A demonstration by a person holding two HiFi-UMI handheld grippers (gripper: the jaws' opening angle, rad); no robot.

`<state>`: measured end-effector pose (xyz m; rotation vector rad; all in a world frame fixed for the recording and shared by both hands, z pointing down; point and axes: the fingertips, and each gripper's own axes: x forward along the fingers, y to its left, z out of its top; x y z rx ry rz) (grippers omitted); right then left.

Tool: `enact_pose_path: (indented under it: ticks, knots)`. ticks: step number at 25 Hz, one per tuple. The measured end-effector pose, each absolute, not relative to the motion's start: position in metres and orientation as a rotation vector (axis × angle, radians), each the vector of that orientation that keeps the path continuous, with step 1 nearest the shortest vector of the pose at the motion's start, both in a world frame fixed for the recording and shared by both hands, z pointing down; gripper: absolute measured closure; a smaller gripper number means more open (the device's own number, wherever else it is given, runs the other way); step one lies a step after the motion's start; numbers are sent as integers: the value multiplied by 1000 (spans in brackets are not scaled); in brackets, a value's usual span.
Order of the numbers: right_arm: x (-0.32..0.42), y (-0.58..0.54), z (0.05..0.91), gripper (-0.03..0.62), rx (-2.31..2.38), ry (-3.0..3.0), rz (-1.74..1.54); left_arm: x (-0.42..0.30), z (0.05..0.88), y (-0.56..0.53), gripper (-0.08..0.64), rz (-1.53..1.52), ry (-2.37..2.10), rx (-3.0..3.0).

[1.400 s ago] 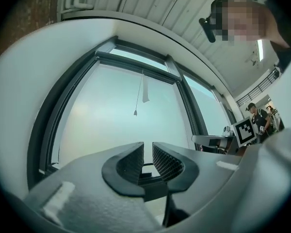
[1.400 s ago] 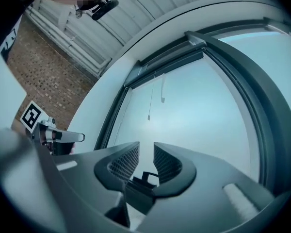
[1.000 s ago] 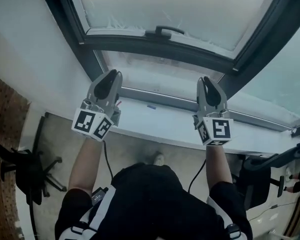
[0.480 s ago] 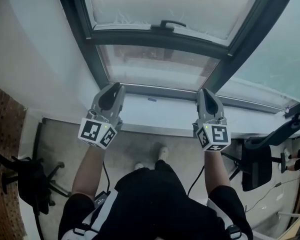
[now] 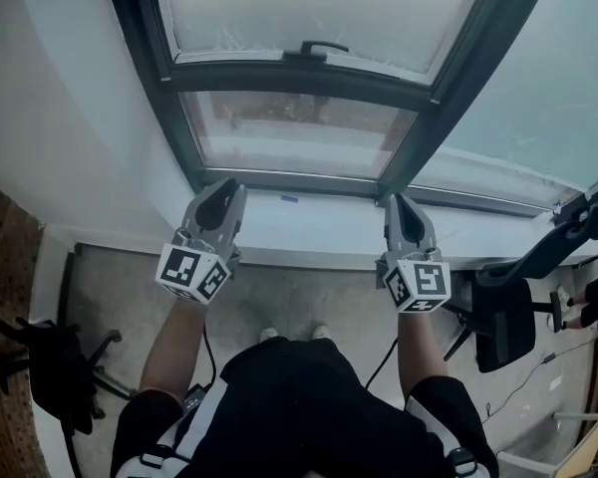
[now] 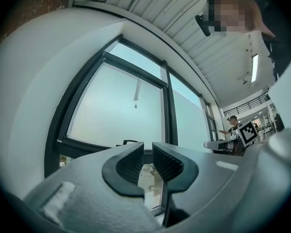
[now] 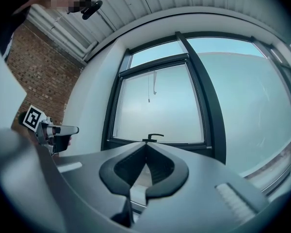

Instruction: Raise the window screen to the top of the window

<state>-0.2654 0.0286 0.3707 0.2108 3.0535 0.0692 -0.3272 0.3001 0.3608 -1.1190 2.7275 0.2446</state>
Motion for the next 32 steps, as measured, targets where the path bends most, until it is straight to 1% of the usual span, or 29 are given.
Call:
enact_pose_path:
  ticks: [5,11,14,27,32]
  knots:
    - [-262,19,393,588,269,3078,-18,-321,374,293,502,249,2766,-1084]
    - [-272,16,408,589,339,3065,53,-324,387,281,502,283,2777,-1053]
    - [-277,13,417,589,360,3078,38,-327,392,271,502,276,2785,-1061]
    - [-302,-3,419,589,384,3080,-14,-350,393,259,502,289,2799,-1025]
    - [-306,-10,423,589,375,3087,-27,-354,396,250,512,276,2813,-1044]
